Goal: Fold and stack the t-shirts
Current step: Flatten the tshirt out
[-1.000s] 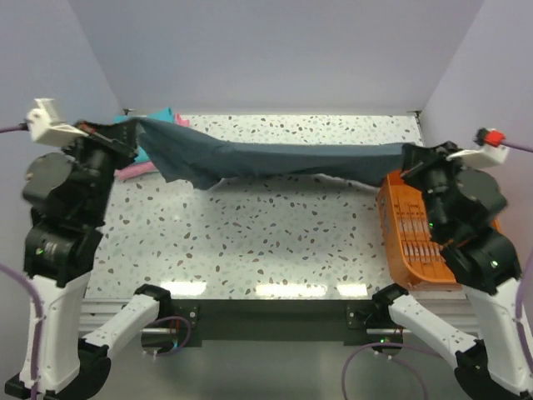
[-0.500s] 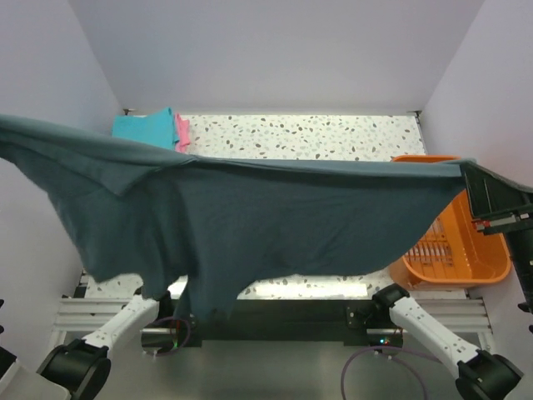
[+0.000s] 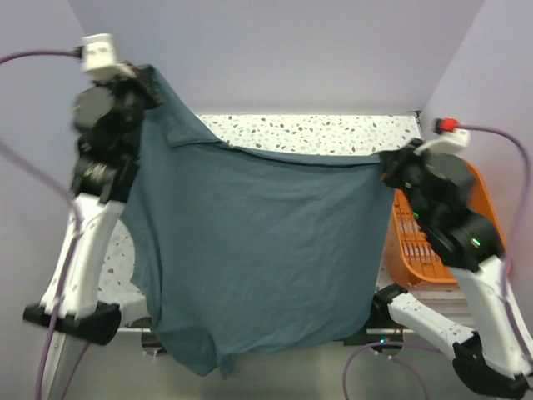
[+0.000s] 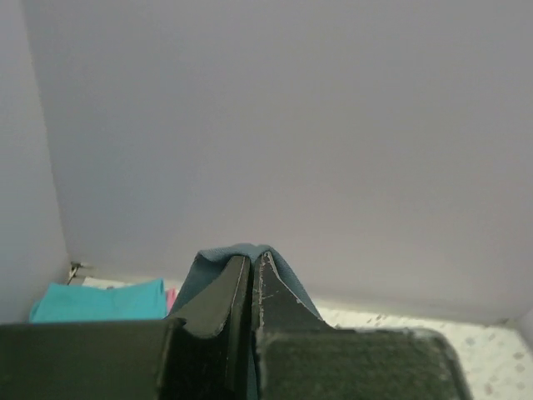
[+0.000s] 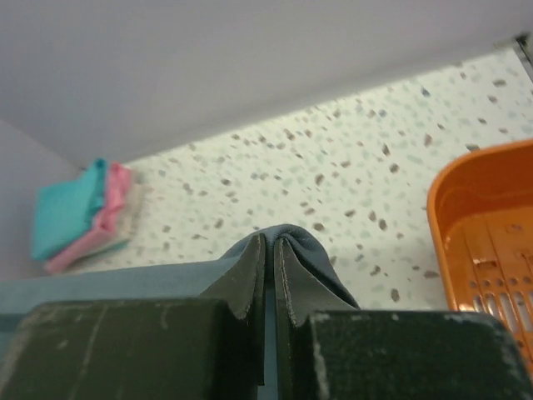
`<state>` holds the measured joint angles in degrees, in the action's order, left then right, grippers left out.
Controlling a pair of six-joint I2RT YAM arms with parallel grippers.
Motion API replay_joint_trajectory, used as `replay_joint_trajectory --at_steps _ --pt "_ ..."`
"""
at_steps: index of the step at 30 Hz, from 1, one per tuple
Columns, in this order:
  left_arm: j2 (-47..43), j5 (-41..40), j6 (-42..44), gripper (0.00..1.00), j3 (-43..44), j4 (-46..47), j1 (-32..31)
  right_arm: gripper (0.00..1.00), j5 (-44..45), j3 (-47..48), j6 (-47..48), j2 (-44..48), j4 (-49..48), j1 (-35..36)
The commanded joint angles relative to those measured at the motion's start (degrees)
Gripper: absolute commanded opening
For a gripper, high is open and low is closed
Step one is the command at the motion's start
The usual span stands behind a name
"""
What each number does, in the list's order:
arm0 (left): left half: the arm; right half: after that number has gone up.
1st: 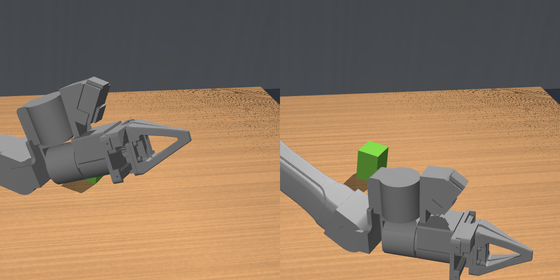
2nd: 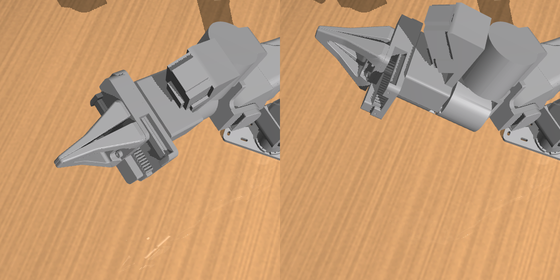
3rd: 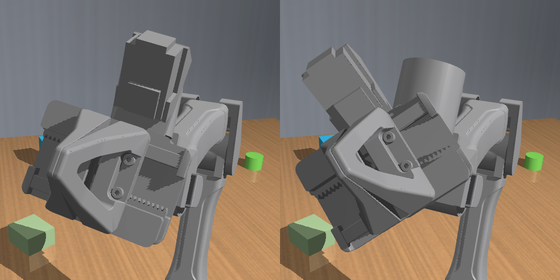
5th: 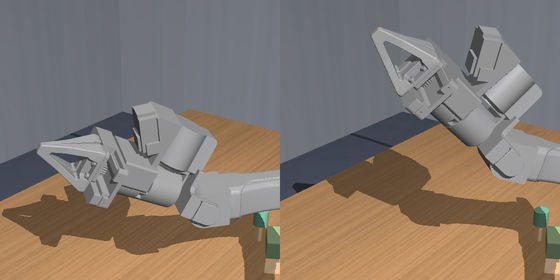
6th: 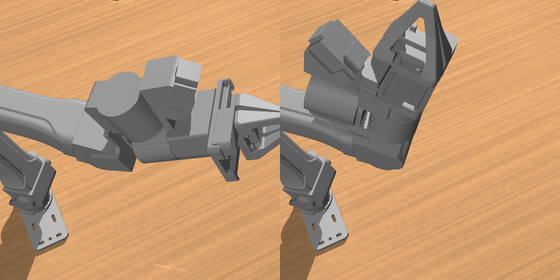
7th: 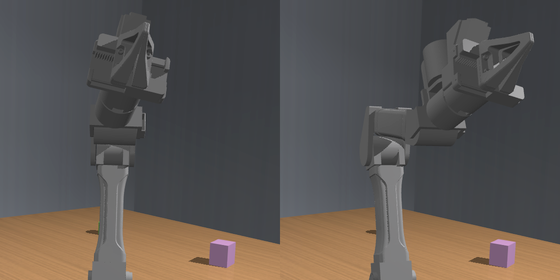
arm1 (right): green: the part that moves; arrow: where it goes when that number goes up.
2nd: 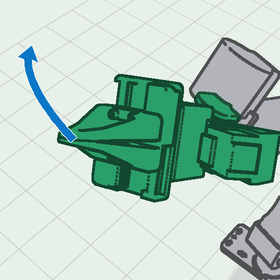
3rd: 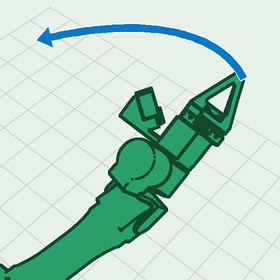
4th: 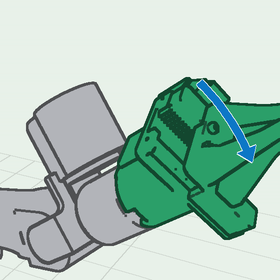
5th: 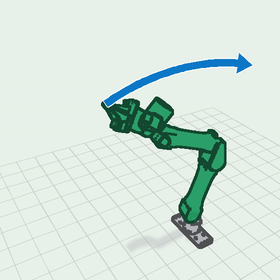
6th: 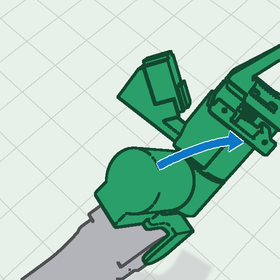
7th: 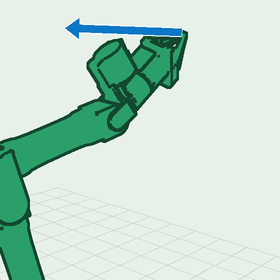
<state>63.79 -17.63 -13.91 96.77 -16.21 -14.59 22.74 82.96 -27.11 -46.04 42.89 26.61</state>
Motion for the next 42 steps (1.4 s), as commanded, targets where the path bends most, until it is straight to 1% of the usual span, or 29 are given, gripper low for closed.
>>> replay_joint_trajectory --at_steps 1,2,3,4,5,6,7,8,9,10,11,12,13,14,15,16,18,19,21,25,27,30,33,35,39,40,42 --pt "11.1 1.9 5.8 0.00 -7.8 11.1 1.4 0.00 10.8 -7.3 1.0 -12.1 -6.3 -0.2" --pt "13.6 2.7 5.2 0.00 -9.7 12.0 2.8 0.00 11.3 -8.6 1.1 -15.1 -7.6 -0.3" --pt "18.9 4.0 4.5 0.00 -10.0 12.6 3.6 0.00 10.8 -9.7 1.4 -17.8 -11.1 -0.9" --pt "21.7 6.4 4.2 0.00 -10.4 14.2 4.2 0.00 8.6 -10.7 1.6 -23.9 -12.7 -1.6" --pt "24.4 7.5 3.9 0.00 -10.7 15.3 5.1 0.00 6.8 -10.8 1.9 -26.7 -14.3 -2.5" --pt "29.7 8.7 4.2 0.00 -10.9 17.5 5.4 0.00 5.2 -10.7 1.9 -29.5 -16.9 -4.6" --pt "32.2 10.9 4.5 0.00 -10.6 20.0 5.7 0.00 4.0 -9.6 2.0 -32.9 -17.9 -5.7" --pt "34.9 11.5 4.7 0.00 -9.3 20.7 6.0 0.00 1.5 -8.6 2.2 -38.6 -18.5 -6.8" --pt "40.2 11.3 5.0 0.00 -7.8 20.6 6.1 0.00 0.6 -7.6 2.3 -41.9 -19.7 -8.7" --pt "42.9 11.7 5.2 0.00 -6.0 20.0 6.2 0.00 -0.5 -5.2 2.3 -44.7 -20.3 -9.3" --pt "45.4 12.1 5.5 0.00 -2.8 20.1 6.2 0.00 -2.0 -3.8 3.5 -50.6 -20.9 -9.9" --pt "50.0 12.4 5.6 0.00 -1.2 20.1 6.2 0.00 -2.1 -2.2 3.7 -53.3 -21.2 -11.1" --pt "52.3 13.5 5.7 0.00 0.4 20.3 6.2 0.00 -2.8 1.9 4.3 -56.0 -20.4 -11.7" --pt "54.3 15.2 5.8 0.00 3.3 20.5 6.2 0.00 -3.5 3.9 4.8 -59.0 -20.0 -12.2" --pt "58.3 15.7 5.8 0.00 5.1 20.3 6.2 0.00 -4.2 5.7 5.1 -63.4 -19.7 -13.2" --pt "60.2 16.2 5.7 0.00 6.8 19.6 6.2 0.00 -4.5 9.4 5.7 -65.9 -19.6 -13.6" --pt "65.0 16.6 5.2 0.00 11.6 18.9 6.2 0.00 -4.6 13.1 6.0 -71.3 -18.9 -14.9" --pt "66.5 16.7 5.3 0.00 14.4 18.2 6.2 0.00 -4.4 16.3 6.5 -72.7 -18.6 -15.4" --pt "69.2 16.4 5.2 0.00 16.2 18.1 6.2 0.00 -4.2 19.0 7.3 -75.1 -18.9 -16.3" --pt "71.7 15.6 5.2 0.00 19.7 19.1 6.3 0.00 -4.0 26.7 9.9 -80.9 -18.5 -17.6" --pt "73.3 15.3 4.3 0.00 21.7 18.3 6.5 0.00 -4.1 29.9 10.2 -82.4 -17.8 -18.4" --pt "74.3 15.9 2.7 0.00 24.2 17.4 6.9 0.00 -4.8 31.4 10.9 -83.9 -17.1 -18.9" --pt "73.2 17.3 2.0 0.00 23.7 16.7 7.0 0.00 -5.8 30.0 11.0 -82.6 -17.8 -18.9" --pt "71.5 17.4 1.2 0.00 20.6 16.7 7.0 0.00 -6.5 28.1 11.4 -81.1 -18.4 -18.9" --pt "63.3 18.5 -0.7 0.00 12.5 16.7 7.0 0.00 -6.6 25.4 13.4 -78.4 -17.7 -18.9" --pt "61.6 18.4 -1.2 0.00 8.2 17.1 7.0 0.00 -6.4 24.6 14.3 -77.6 -17.8 -18.9" --pt "56.2 18.0 -2.5 0.00 3.6 18.1 7.0 0.00 -6.1 22.4 15.3 -75.4 -18.0 -18.9"
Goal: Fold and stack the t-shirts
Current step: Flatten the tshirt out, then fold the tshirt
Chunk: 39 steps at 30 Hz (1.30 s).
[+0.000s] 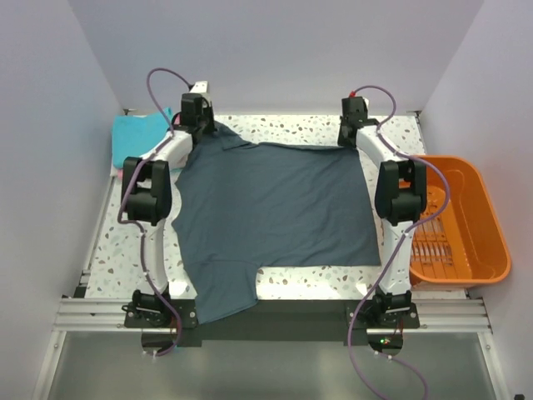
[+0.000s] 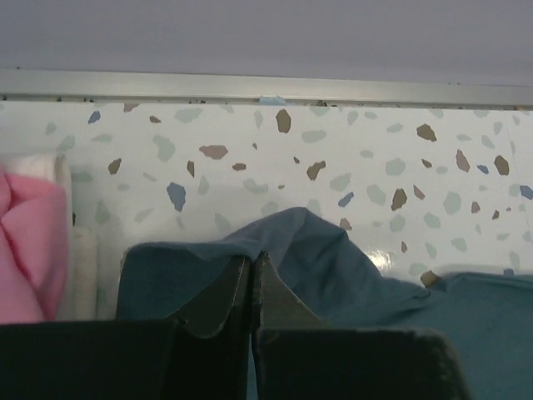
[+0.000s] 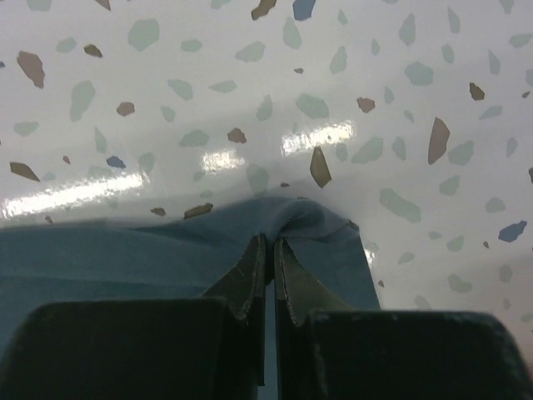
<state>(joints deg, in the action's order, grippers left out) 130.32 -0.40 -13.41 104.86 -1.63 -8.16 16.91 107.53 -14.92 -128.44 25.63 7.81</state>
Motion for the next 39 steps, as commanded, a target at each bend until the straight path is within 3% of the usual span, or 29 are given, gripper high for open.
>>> replay_joint_trajectory --at_steps 1,16,30,39 --pt "-12.0 0.5 -3.5 0.00 -8.7 3.6 0.6 0.00 -0.4 -2.9 3.2 7.7 -0.8 0.0" --pt "-42.5 -3.2 -12.2 0.00 -43.4 1.7 -1.1 0.00 -3.0 -16.3 7.3 20.2 1.1 -0.1" --pt "-66.3 -12.9 -26.9 0.00 -58.3 -20.1 -5.5 0.00 -2.4 -21.5 10.0 27.6 3.4 -0.1" --pt "-77.0 -12.3 -34.8 0.00 -66.4 -27.5 -10.3 0.00 -3.5 -23.1 10.9 27.8 5.1 -0.1"
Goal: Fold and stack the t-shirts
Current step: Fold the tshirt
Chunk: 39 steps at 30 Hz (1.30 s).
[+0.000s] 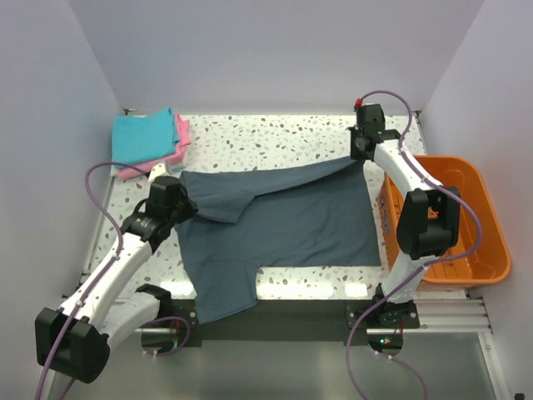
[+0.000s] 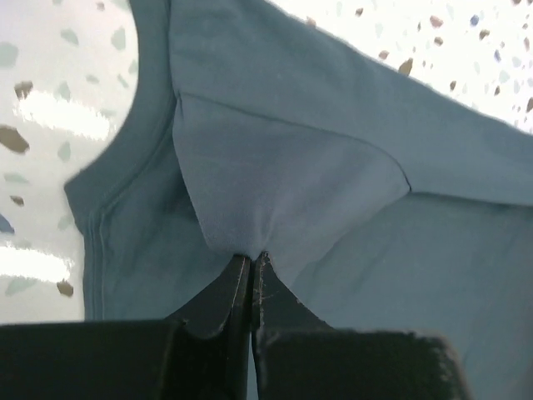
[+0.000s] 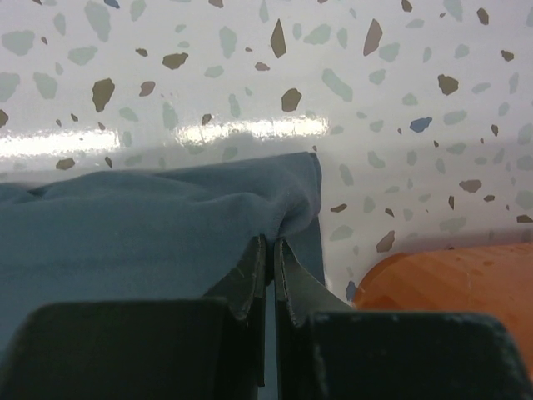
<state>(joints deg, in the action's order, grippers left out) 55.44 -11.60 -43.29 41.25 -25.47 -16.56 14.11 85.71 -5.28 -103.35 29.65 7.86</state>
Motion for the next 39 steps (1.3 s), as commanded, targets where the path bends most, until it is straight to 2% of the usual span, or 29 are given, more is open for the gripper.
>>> replay_joint_trajectory --at_steps 1,6,7,9,10,12,15,16,18,19,20,22,24,26,32,34,39 --pt "-2.6 -0.5 -5.0 0.00 -3.6 -3.9 -2.2 0.00 -0.6 -1.8 1.3 2.9 1.0 -0.1" --pt "-5.9 -1.7 -5.1 0.00 -6.4 -8.4 -2.6 0.00 1.3 -2.9 1.7 2.6 1.6 -0.1" --pt "-6.1 -0.7 -4.9 0.07 -6.5 -8.7 -2.7 0.00 1.6 -3.1 1.7 2.6 2.1 0.0" --pt "-7.1 2.1 -4.2 0.13 -8.1 -8.5 -2.7 0.00 2.6 -4.3 1.5 2.9 2.5 -0.1" --pt "-7.4 2.5 -3.9 0.19 -8.8 -8.4 -2.8 0.03 3.1 -4.7 1.3 3.0 2.7 0.0" --pt "-7.5 2.0 -4.1 0.19 -9.8 -9.7 -2.8 0.09 2.8 -5.2 1.2 2.7 3.9 -0.1" --pt "-7.5 1.0 -4.3 0.38 -8.9 -12.0 -2.8 0.29 0.0 -5.2 0.8 2.7 4.7 0.0" --pt "-7.8 1.0 -4.1 0.50 -8.3 -12.1 -2.8 0.35 -0.4 -5.2 0.7 3.3 4.7 0.1" --pt "-8.5 0.3 -4.5 0.61 -6.0 -12.8 -2.8 0.39 -1.5 -5.4 0.6 4.0 3.8 0.1" --pt "-8.9 -0.3 -4.4 0.90 -5.2 -12.6 -2.8 0.45 -2.5 -5.3 0.6 4.7 3.7 0.1" --pt "-9.0 -0.4 -4.3 1.00 -4.5 -11.9 -2.8 0.50 -4.7 -5.1 0.5 5.1 3.6 0.1" --pt "-8.6 0.1 -3.4 1.00 -2.7 -10.1 -2.8 0.60 -7.8 -4.8 0.6 5.4 2.9 0.1" --pt "-6.0 0.3 -2.5 1.00 -1.0 -7.8 -2.8 0.83 -11.3 -4.1 0.3 5.1 2.2 0.5" --pt "-1.4 1.0 -1.7 1.00 0.1 -5.2 -2.8 0.99 -13.3 -3.5 0.4 4.0 1.5 1.6" --pt "11.8 1.8 0.5 1.00 4.4 3.5 -2.8 0.99 -12.5 0.5 -1.4 -2.3 1.5 5.1" --pt "15.4 -0.5 0.7 1.00 5.6 7.9 -2.7 0.99 -11.7 1.2 -3.5 -5.2 1.4 5.2" --pt "31.0 1.6 3.6 1.00 12.6 12.7 -2.4 0.99 -8.4 0.7 -8.4 -9.4 1.3 5.1"
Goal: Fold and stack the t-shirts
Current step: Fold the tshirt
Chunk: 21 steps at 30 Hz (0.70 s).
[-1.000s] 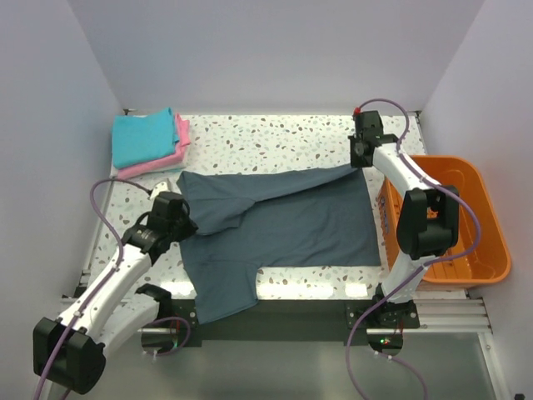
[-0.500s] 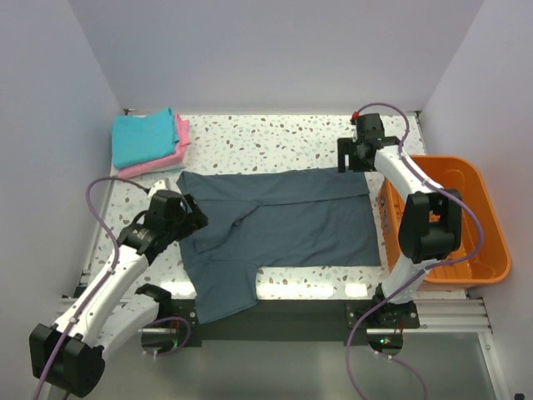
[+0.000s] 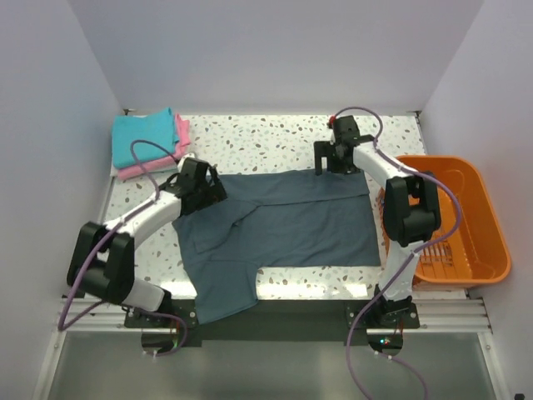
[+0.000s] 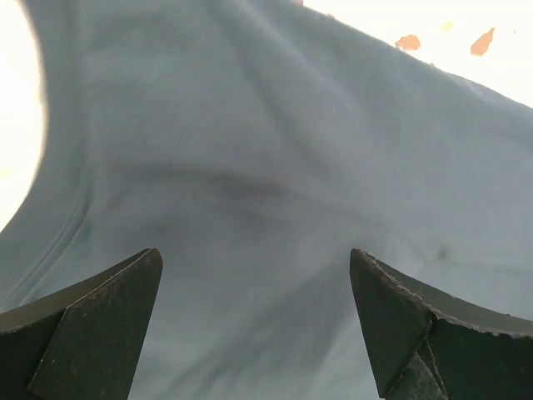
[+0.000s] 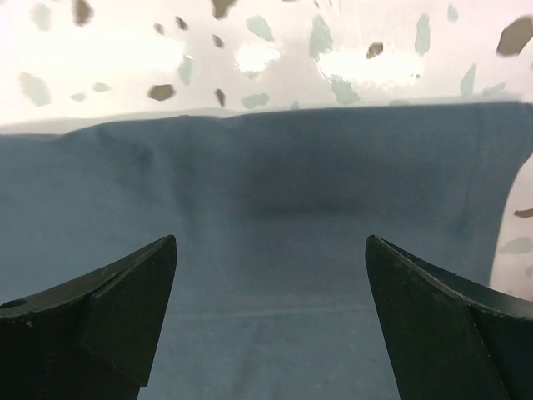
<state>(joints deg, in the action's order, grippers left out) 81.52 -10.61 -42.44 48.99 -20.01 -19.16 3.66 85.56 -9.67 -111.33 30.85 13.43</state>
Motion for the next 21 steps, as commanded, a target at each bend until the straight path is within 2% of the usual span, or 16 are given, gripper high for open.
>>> replay_joint_trajectory --at_steps 1,8,11,16,21 --pt "9.6 0.6 3.1 1.00 6.4 7.0 0.3 0.99 3.3 0.5 -4.6 -2.6 -0.3 -0.6" --pt "23.0 -2.0 4.7 1.00 15.5 6.1 0.7 0.99 6.8 3.6 -6.8 -8.6 1.3 -1.9" --pt "28.4 -0.4 5.7 1.00 18.2 6.6 2.1 0.99 7.7 5.0 -7.6 -10.7 2.1 -3.7" --pt "40.6 3.4 8.6 1.00 30.2 5.9 4.0 0.99 6.4 7.1 -8.2 -13.7 2.9 -6.8" --pt "48.7 5.1 10.2 1.00 44.1 3.5 5.4 0.99 6.2 12.2 -7.6 -17.4 2.8 -7.7"
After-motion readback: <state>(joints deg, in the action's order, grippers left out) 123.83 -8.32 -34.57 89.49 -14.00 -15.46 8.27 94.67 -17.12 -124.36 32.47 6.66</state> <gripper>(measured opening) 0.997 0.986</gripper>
